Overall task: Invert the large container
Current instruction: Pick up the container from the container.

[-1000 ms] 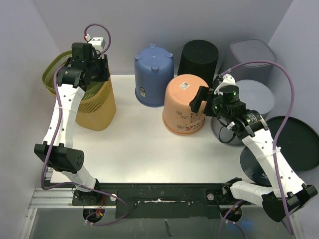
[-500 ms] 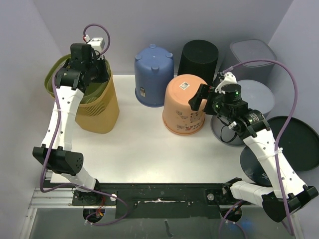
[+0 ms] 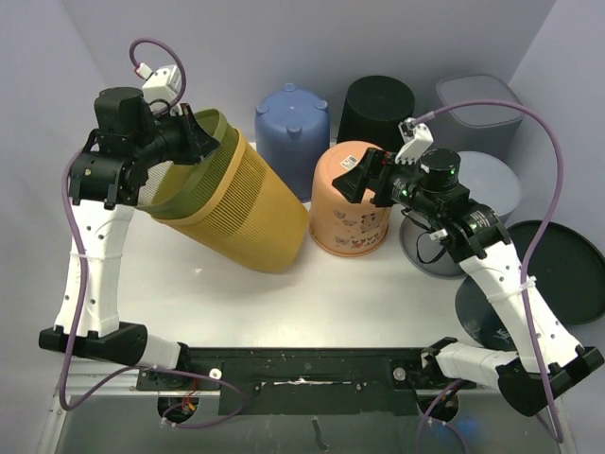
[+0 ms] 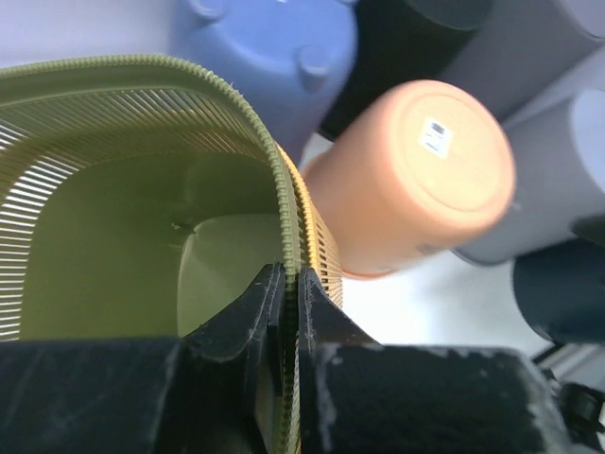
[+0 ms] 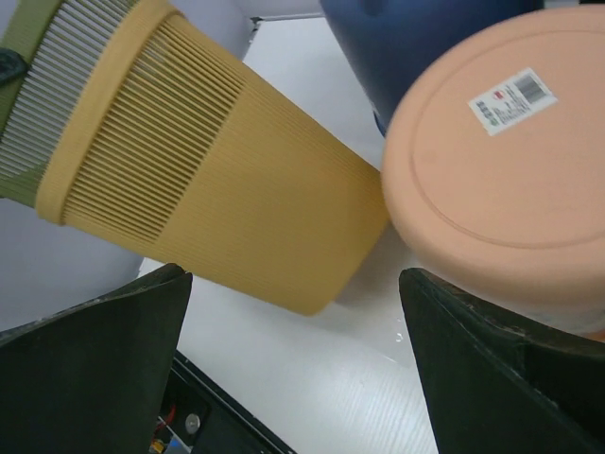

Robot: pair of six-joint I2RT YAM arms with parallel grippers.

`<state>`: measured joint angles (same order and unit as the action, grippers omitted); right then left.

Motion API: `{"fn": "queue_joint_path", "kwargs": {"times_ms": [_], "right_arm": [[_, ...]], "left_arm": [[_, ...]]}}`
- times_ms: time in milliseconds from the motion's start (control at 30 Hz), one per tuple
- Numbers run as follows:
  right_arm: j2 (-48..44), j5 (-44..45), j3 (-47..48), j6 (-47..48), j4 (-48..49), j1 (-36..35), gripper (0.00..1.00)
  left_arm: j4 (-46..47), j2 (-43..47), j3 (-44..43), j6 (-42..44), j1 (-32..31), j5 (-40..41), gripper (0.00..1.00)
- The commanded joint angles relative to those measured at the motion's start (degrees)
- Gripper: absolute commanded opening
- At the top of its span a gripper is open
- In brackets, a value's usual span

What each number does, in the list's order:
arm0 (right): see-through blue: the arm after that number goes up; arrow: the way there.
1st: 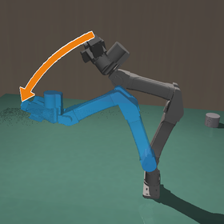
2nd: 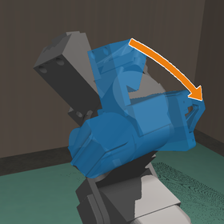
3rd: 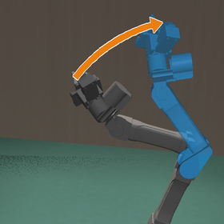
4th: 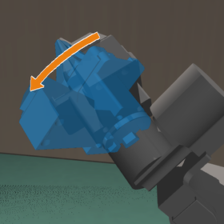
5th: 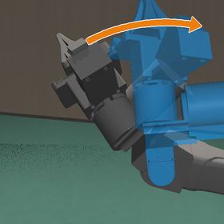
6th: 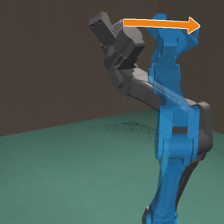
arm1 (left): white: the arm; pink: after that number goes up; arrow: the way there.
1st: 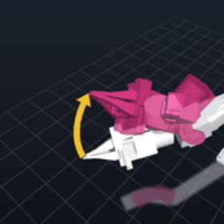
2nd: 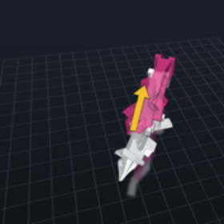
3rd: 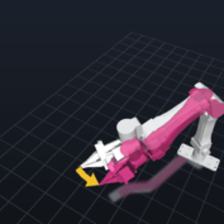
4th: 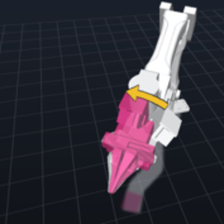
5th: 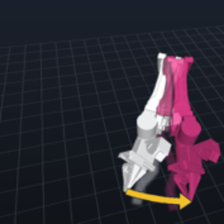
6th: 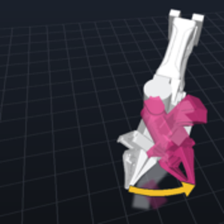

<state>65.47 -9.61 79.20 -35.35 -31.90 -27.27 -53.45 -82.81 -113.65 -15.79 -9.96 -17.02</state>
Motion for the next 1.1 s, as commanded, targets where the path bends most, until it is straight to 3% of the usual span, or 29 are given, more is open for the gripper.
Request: {"fn": "queue_joint_path", "kwargs": {"times_ms": [0,333,533,633,833,1067], "right_arm": [[2.2,-1.1,6.2,0.6,5.3,-3.0,0.98],[6.1,0.1,8.9,2.3,4.9,-6.8,0.98],[6.3,1.4,7.9,2.2,3.9,-7.0,0.98],[6.2,1.7,7.8,2.3,3.6,-7.1,0.98],[5.6,2.5,6.5,1.9,4.3,-7.1,0.98],[4.9,2.0,5.3,1.8,5.0,-7.1,0.97]], "left_arm": [[10.6,6.7,-0.7,-1.1,-0.3,-11.9,0.00],[10.2,7.5,-4.7,0.4,-0.2,-10.1,0.00],[8.1,2.9,-20.9,5.4,-0.3,1.0,0.00],[10.8,1.8,-25.5,7.1,-0.3,2.4,0.00],[20.1,4.9,-24.7,7.6,-0.3,3.3,0.00],[22.5,7.3,-22.6,9.8,-0.3,13.3,0.00]]}}
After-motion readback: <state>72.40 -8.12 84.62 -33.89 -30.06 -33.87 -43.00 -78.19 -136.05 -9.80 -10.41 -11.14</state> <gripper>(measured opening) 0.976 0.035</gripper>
